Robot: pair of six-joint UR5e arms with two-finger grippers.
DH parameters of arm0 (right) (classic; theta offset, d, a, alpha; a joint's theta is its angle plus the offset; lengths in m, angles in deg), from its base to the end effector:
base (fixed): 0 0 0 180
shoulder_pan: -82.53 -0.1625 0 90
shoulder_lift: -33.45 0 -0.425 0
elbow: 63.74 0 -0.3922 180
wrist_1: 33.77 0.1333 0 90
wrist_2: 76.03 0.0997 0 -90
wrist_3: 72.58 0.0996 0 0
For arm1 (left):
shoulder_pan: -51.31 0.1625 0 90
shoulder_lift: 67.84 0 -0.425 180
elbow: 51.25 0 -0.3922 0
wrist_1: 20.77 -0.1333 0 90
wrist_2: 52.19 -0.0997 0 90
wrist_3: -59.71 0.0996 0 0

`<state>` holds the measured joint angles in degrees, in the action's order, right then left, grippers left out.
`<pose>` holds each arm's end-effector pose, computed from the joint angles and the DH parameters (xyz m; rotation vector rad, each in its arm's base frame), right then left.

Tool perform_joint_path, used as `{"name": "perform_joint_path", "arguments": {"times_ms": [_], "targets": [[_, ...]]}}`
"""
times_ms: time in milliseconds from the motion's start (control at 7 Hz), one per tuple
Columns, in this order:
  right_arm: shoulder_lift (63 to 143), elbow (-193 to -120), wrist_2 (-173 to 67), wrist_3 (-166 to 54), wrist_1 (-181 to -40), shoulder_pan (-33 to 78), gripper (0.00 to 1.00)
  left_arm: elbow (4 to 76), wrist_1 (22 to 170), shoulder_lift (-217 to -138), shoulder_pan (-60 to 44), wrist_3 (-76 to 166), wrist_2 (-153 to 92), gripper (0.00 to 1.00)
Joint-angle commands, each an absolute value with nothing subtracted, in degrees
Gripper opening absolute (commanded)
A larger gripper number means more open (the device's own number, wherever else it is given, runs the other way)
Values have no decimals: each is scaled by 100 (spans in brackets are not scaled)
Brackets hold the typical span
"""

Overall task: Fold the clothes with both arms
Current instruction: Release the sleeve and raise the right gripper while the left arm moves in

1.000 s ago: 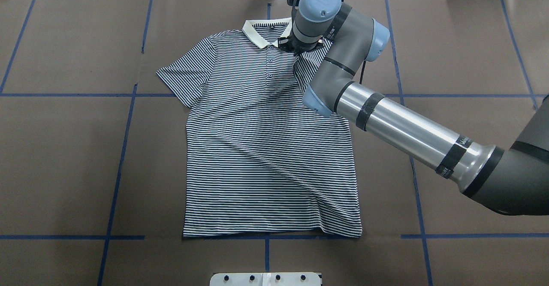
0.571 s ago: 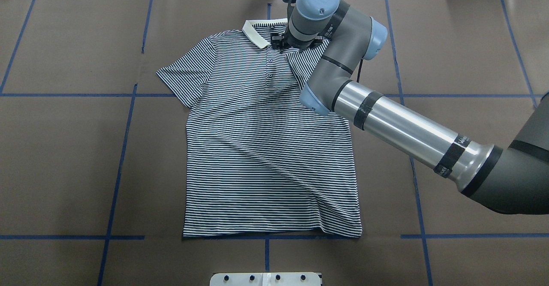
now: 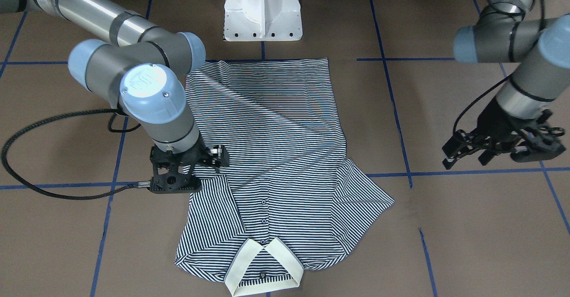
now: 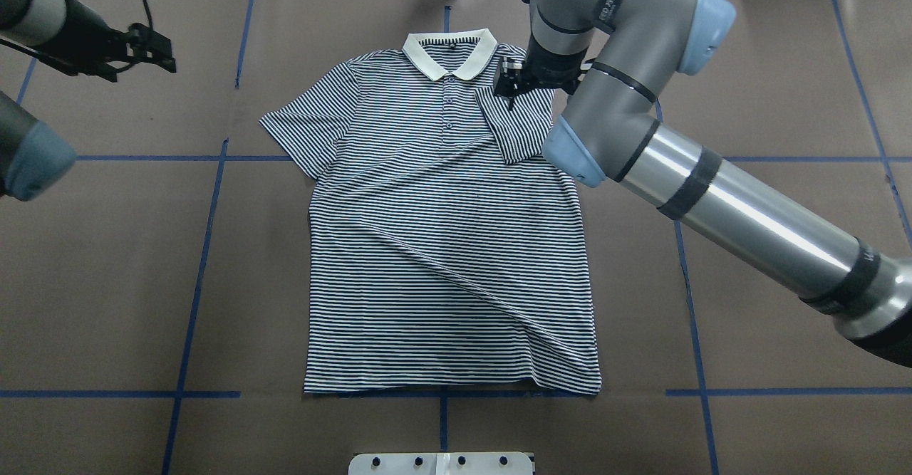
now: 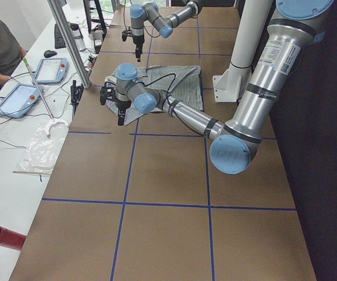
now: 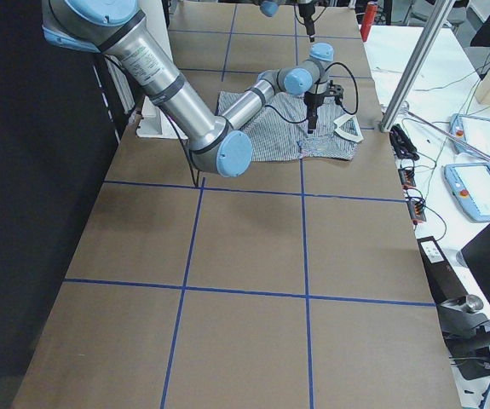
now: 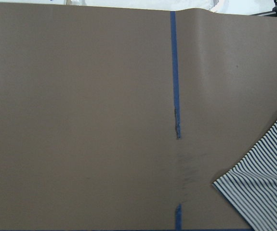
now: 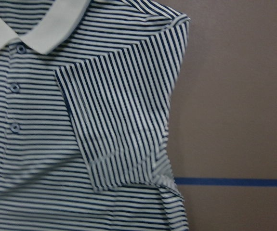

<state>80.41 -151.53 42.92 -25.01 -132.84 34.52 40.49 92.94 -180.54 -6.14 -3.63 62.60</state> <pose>-0.4167 -0.5902 0.2383 0.0383 -0.7308 -0.0470 0.2752 -0.6013 0.3784 0.2527 0.8892 -0.3171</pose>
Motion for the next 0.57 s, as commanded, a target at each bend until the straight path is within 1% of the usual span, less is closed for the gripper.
{"name": "perform_joint_path", "arguments": {"times_ms": [0, 143, 286, 429], "targets": [[9298, -16731, 4333, -3469, -13801, 3235, 100, 3160, 9848, -18620, 136, -1286, 5174, 100], [9495, -16945, 4315, -3418, -13749, 3243, 100, 2728, 10215, -18823, 200, -1445, 4979, 100], [9524, -16991, 4315, -3409, -13626, 3243, 100, 2324, 10384, -19008, 401, -1577, 4794, 98], [9567, -16983, 4333, -3287, -13451, 3243, 100, 2102, 10394, -19114, 577, -1552, 4435, 97]]}}
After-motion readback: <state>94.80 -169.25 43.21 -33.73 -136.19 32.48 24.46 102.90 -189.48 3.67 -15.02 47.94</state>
